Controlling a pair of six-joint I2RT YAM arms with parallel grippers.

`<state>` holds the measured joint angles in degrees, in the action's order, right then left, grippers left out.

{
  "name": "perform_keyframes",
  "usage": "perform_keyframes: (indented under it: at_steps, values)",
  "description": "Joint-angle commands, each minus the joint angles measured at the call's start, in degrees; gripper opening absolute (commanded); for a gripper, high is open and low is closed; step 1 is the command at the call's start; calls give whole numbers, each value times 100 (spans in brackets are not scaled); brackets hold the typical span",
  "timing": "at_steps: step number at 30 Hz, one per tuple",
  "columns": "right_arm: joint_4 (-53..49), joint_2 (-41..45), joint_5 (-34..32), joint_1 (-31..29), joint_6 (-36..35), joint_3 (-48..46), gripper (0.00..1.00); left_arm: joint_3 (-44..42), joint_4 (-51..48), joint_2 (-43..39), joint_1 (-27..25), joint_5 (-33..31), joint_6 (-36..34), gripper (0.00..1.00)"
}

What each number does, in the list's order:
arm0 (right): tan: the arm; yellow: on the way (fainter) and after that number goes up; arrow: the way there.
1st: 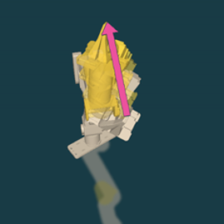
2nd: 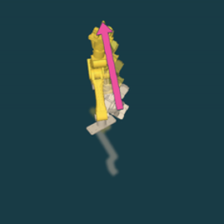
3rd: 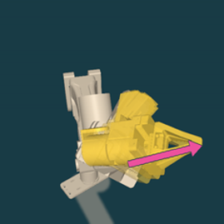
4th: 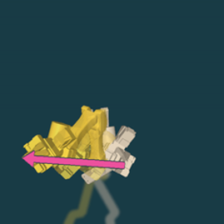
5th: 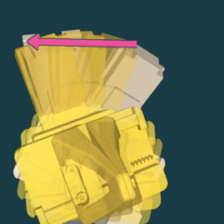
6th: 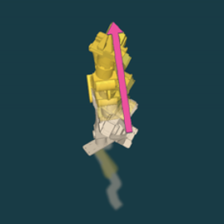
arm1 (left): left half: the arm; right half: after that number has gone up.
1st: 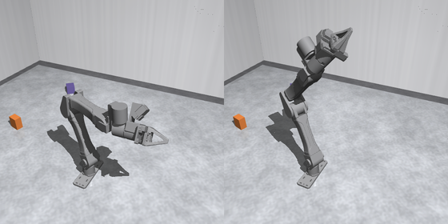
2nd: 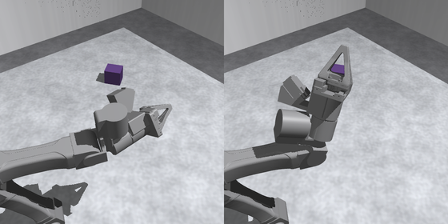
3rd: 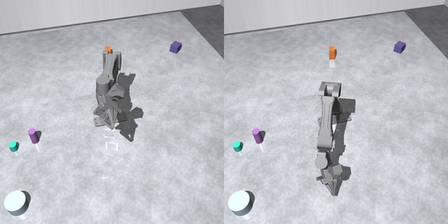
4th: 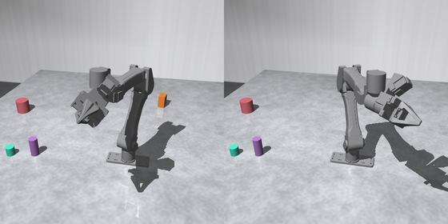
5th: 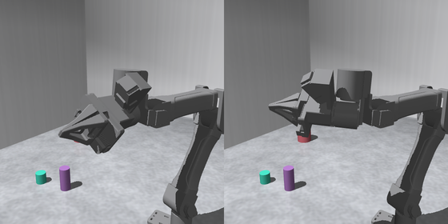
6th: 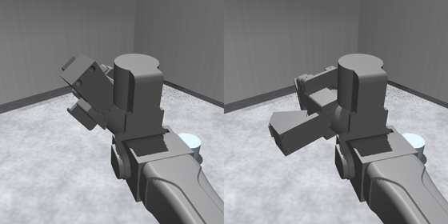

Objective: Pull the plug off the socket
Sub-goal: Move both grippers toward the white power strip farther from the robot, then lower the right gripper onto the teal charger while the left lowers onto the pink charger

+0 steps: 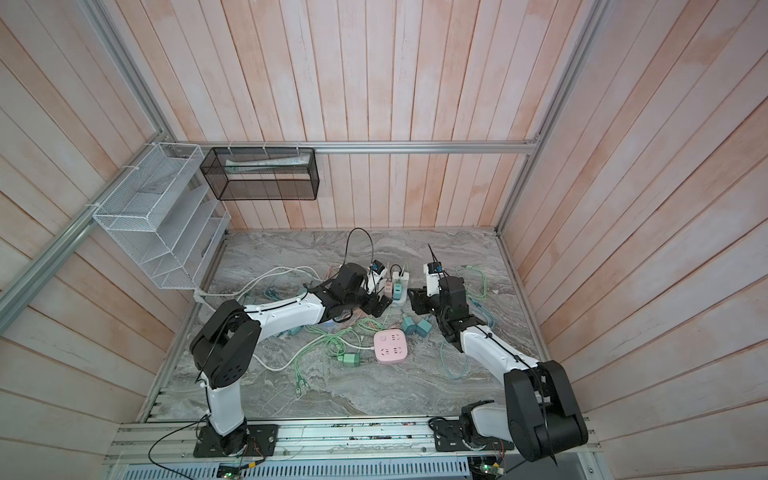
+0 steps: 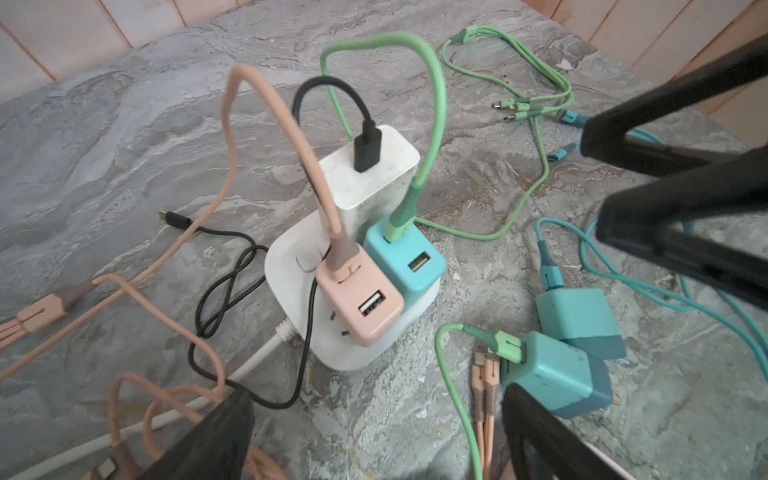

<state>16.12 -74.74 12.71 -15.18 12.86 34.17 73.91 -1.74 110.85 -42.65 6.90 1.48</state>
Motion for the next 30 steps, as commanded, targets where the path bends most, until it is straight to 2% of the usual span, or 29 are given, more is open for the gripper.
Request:
perform_keyframes:
  at_steps: [1,9,14,19,30]
  values:
    - [37,-159,371,127,348,-78,53,214,-35,187,14,317,-110,91]
    - [33,-931,965,155,501,302,48,565,-129,563,-24,508,-97,79]
    - [38,-1171,1073,201,550,426,47,725,-186,738,-50,567,-105,73]
    - [34,-1242,1145,269,598,496,47,854,-220,865,-115,613,-140,61]
    - [1,-1283,1276,488,685,458,47,1124,-177,1048,-363,677,-117,60]
